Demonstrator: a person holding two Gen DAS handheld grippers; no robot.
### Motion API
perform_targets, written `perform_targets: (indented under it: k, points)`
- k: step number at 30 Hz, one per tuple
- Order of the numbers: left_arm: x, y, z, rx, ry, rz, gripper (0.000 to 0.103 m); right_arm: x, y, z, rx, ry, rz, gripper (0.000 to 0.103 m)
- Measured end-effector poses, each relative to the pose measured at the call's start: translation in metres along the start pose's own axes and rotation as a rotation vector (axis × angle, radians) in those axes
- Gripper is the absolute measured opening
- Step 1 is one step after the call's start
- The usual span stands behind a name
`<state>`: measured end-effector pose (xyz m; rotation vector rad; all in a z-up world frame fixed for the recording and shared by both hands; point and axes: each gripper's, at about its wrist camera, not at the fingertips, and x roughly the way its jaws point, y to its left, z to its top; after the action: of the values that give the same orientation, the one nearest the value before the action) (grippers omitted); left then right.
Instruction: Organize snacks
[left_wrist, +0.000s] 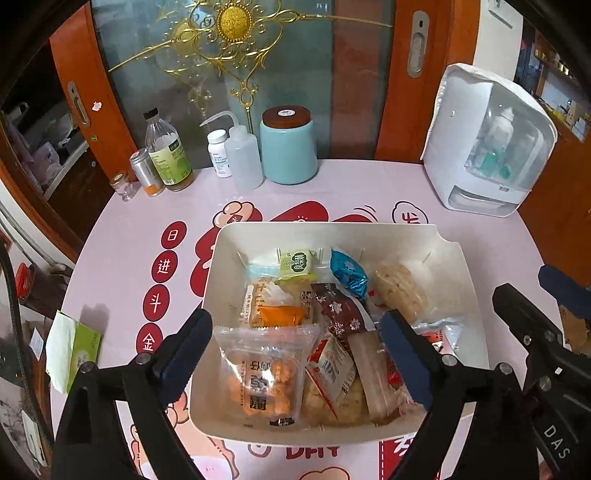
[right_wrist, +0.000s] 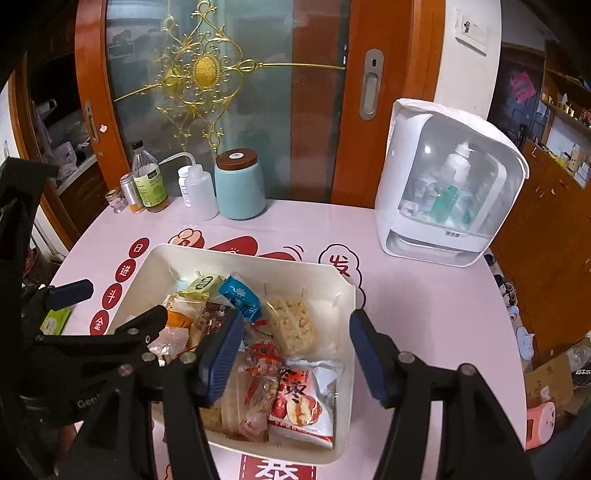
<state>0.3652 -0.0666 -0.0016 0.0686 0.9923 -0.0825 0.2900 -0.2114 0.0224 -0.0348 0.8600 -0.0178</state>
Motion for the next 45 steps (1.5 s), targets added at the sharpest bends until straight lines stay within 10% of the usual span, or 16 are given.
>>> perform_targets:
  k: [23, 45]
  points:
    - [-0.167, 0.015, -0.051, 0.047, -0.183, 0.034, 0.096, -0.136, 0.017, -0.036, -0.010, -0.072, -0.025, 0.061]
    - [-0.234, 0.015, -0.251, 0.013, -0.268, 0.035, 0.102, -0.204, 0.027, -0.205, 0.034, -0.127, 0.110, 0.061]
